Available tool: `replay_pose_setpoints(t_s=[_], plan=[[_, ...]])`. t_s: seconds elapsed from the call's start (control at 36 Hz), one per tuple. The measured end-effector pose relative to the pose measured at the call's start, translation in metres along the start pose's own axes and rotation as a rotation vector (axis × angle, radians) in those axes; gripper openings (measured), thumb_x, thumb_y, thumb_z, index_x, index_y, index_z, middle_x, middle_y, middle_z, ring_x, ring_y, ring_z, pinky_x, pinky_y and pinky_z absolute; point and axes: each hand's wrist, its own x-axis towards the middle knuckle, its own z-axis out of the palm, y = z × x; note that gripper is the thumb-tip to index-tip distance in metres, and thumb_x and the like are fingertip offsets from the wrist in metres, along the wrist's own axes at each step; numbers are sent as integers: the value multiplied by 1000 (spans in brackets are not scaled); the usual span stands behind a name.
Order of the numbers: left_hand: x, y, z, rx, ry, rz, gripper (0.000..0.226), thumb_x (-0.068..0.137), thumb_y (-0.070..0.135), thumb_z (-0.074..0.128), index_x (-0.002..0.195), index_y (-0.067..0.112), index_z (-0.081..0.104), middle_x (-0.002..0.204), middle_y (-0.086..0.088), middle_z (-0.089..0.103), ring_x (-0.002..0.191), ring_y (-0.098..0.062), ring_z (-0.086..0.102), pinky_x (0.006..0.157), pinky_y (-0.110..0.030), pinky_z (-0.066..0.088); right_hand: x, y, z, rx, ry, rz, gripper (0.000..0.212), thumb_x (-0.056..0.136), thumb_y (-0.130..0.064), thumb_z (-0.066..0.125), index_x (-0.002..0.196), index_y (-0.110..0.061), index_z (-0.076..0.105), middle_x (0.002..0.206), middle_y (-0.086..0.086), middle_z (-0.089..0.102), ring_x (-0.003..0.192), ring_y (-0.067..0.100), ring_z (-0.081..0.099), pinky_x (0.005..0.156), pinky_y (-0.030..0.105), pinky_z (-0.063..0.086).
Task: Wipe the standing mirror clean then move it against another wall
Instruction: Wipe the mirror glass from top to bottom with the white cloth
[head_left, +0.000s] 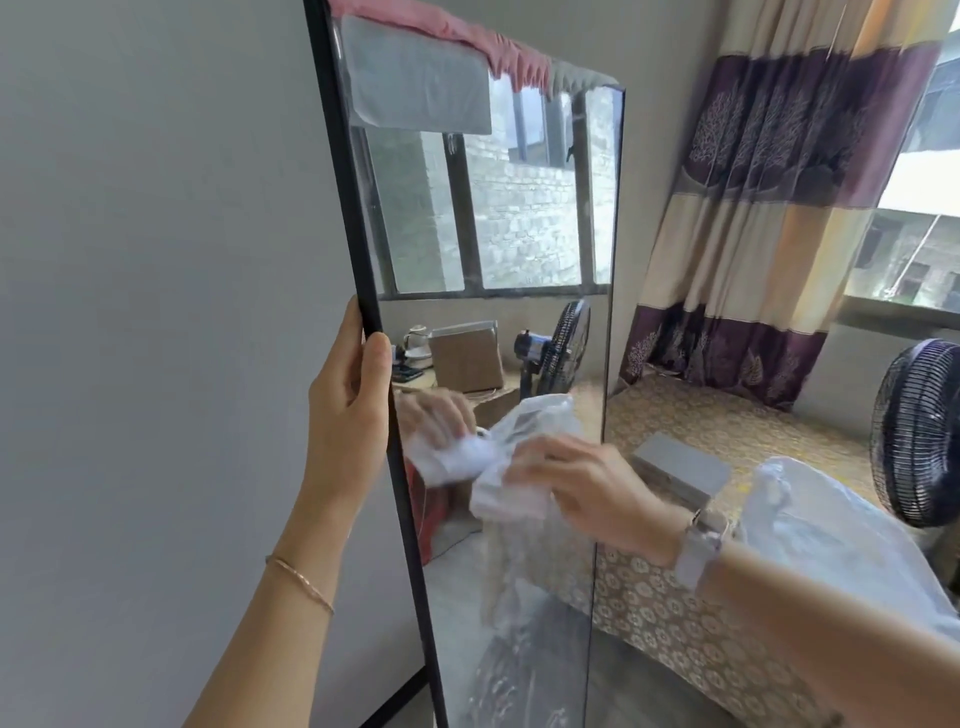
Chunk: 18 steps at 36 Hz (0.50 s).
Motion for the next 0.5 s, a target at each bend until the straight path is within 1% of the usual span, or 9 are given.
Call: replay_pose_setpoints(t_s=[0.03,0.06,0.11,0.17,0.25,0.31,0.39,0.44,0.5], plan=[[0,1,0,-16,7,-6,40,98,20,37,138,25,39,135,7,52,118,5,49,103,-16,38,13,1,-13,-4,105,-6,42,74,1,40,100,-19,66,103,5,66,97,17,60,79,18,50],[0,0,-1,-34,11,-19,39,98,20,38,137,24,40,132,11,53,116,8,49,101,-13,38,26,1,-25,-10,216,-10,41,75,5,42,101,-17,65,104,8,66,98,21,60,79,25,54],[-1,-1,-2,-74,3,-48,36,98,22,39,134,27,44,130,8,56,119,-2,52,106,-28,40,55,-3,-46,-13,419,-10,41,76,6,39,101,-12,66,103,13,65,96,27,60,73,34,56],[-3,-3,-4,-110,-14,-69,33,97,23,41,128,33,50,129,-2,59,120,-14,54,107,-43,39,84,-12,-60,-27,574,4,37,79,1,37,98,-7,67,100,15,65,92,28,60,72,30,53],[-6,-5,-6,-129,-33,-95,30,94,27,44,118,40,58,118,1,66,112,-17,59,101,-45,44,114,-34,-60,-36,656,34,31,82,-2,44,101,-10,66,101,15,63,90,26,58,68,27,51],[-8,-6,-8,-149,-37,-120,29,94,30,42,113,33,63,99,10,71,96,-13,64,85,-39,51,114,-47,-41,-74,604,35,35,80,-1,42,104,-13,64,105,10,58,95,21,47,63,27,49],[-7,-8,-11,-171,-67,-151,30,97,29,38,102,29,68,90,10,71,88,-9,66,79,-30,49,77,-59,6,-66,406,10,38,77,-4,38,104,-19,62,111,-2,47,94,18,38,56,28,45],[-5,-9,-13,-165,-87,-153,33,93,34,35,91,40,68,90,7,70,85,-11,65,79,-30,49,35,-55,38,-15,178,-69,37,76,-8,45,106,-24,58,112,-4,45,94,20,40,54,32,47],[-5,-13,-16,-147,-86,-174,35,90,38,33,88,48,67,95,4,69,90,-14,64,81,-32,49,-2,-49,59,26,-167,-123,47,70,-2,51,109,-28,55,110,-4,45,95,19,40,53,33,51]])
